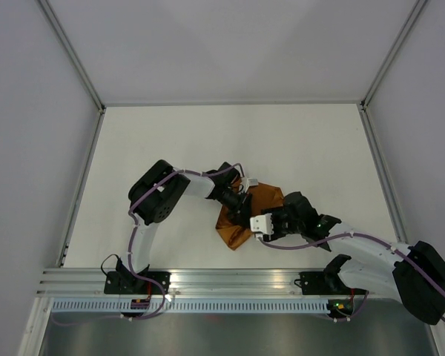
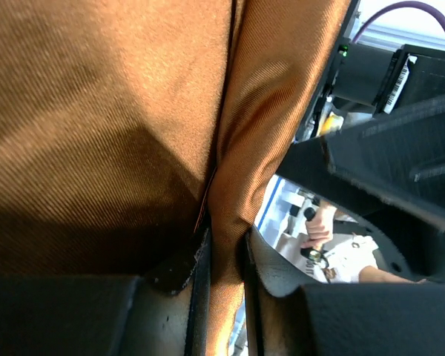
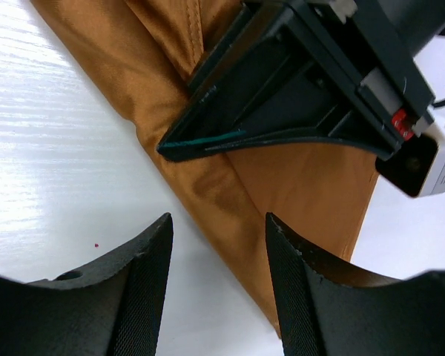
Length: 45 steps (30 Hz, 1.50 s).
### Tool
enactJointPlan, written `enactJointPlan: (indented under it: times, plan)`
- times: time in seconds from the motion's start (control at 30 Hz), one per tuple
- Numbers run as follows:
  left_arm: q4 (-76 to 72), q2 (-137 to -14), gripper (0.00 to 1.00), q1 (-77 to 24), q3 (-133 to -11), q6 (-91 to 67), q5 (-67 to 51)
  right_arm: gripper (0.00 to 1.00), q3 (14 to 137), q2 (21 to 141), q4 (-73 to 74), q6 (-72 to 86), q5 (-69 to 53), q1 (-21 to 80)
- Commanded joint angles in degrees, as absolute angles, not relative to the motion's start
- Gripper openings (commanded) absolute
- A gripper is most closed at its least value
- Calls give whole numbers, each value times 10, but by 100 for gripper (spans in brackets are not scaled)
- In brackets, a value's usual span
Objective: Fold the napkin, place the utensils inside, and roll it up
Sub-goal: Roll the napkin at the center of the board.
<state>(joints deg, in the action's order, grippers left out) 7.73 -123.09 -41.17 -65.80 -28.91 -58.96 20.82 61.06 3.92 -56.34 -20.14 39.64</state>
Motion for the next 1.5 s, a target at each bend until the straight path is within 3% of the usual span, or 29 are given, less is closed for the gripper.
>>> enactJointPlan:
  times: [0.0,0.53,0.63,0.73,0.83,0.9,1.17,1.47]
  plan:
    - [193,-1283,2,-414,-640,-287,-483,59,197,609,-17,-584,-170,424]
    - [224,-1284,2,-400,-648,-244,-495,52,175,702,-72,-612,-103,502]
    - [229,-1286,2,-399,-651,-239,-497,44,179,725,-73,-614,-99,502]
    - [231,-1283,2,-397,-655,-236,-498,19,180,733,-67,-614,-101,504]
    - [231,-1272,2,-394,-657,-233,-497,8,187,733,-47,-610,-102,504]
    - [229,-1261,7,-389,-656,-238,-488,1,186,728,-40,-604,-104,504]
    - [93,-1132,41,-382,-593,-333,-458,0,226,730,27,-580,-140,501]
    - [4,-999,52,-372,-521,-377,-329,1,310,811,135,-576,-193,484]
